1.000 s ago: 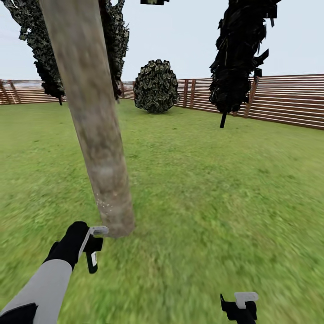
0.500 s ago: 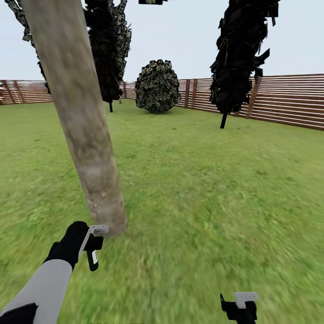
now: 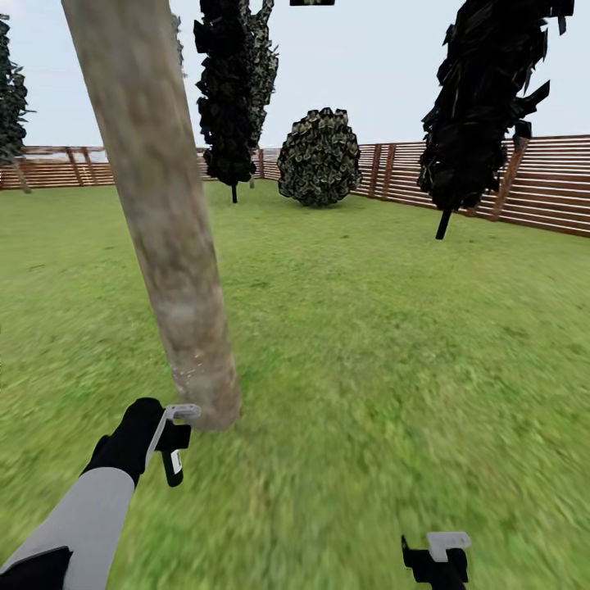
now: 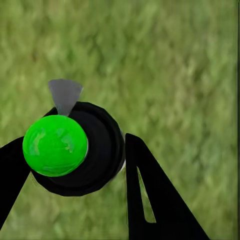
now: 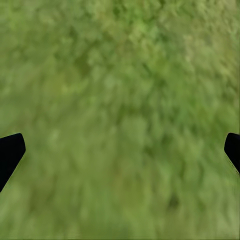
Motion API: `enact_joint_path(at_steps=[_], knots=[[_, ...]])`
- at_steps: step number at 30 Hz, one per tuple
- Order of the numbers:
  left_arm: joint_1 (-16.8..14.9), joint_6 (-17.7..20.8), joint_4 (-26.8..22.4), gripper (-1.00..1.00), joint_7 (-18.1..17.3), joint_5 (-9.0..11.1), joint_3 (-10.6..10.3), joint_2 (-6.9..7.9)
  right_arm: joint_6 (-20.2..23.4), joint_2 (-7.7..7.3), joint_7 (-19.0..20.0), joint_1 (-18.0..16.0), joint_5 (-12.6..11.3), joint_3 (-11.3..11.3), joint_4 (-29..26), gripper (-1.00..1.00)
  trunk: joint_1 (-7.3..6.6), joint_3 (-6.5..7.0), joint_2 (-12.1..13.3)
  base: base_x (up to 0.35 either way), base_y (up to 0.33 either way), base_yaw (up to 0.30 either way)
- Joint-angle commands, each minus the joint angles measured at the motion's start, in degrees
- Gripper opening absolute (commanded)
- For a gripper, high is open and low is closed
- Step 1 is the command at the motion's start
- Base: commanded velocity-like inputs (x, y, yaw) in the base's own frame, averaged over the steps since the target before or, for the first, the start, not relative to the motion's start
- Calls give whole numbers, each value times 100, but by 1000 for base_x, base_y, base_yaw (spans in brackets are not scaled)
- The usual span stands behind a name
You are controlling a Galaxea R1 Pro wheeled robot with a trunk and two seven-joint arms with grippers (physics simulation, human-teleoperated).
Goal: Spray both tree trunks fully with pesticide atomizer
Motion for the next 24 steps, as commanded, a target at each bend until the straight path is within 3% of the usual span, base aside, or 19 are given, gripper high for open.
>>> enact_joint_path(at_steps=[1, 4, 11, 18, 20, 22, 23, 24], knots=[[-7, 18, -7, -100, -58, -61, 18, -4, -13, -1, -17, -2, -45, 50, 2, 100, 2, -5, -2, 244, -183, 35], [-2, 18, -7, -100, -60, -61, 16, -4, -13, -1, -17, -2, -45, 50, 9, 100, 2, -5, -2, 106, -115, 12], [-54, 43, -40, -100, -76, -69, 6, 43, -13, -2, -17, -2, -45, 50, 11, 100, 2, -5, -2, -173, -87, 1], [-678, 137, -218, -100, -115, -75, 10, 58, -13, -5, -17, -2, -45, 50, 11, 100, 2, -5, -2, -10, -4, 0], [-719, 141, -218, -100, -122, -94, 9, 126, -13, -8, -17, -2, -45, 50, 11, 100, 2, -5, -2, 0, 0, 0], [-713, 147, -218, -100, -137, -74, 11, 350, -13, -7, -17, -2, -45, 50, 11, 100, 2, -5, -2, 0, 0, 0], [-695, 149, -218, -100, -158, -54, 8, 530, -13, -3, -17, -2, -45, 50, 5, 100, 2, -5, -2, 0, 0, 0], [-694, 149, -218, -100, -163, -48, 6, 545, -13, -2, -17, -2, -45, 50, 4, 100, 2, -5, -2, 0, 0, 0]])
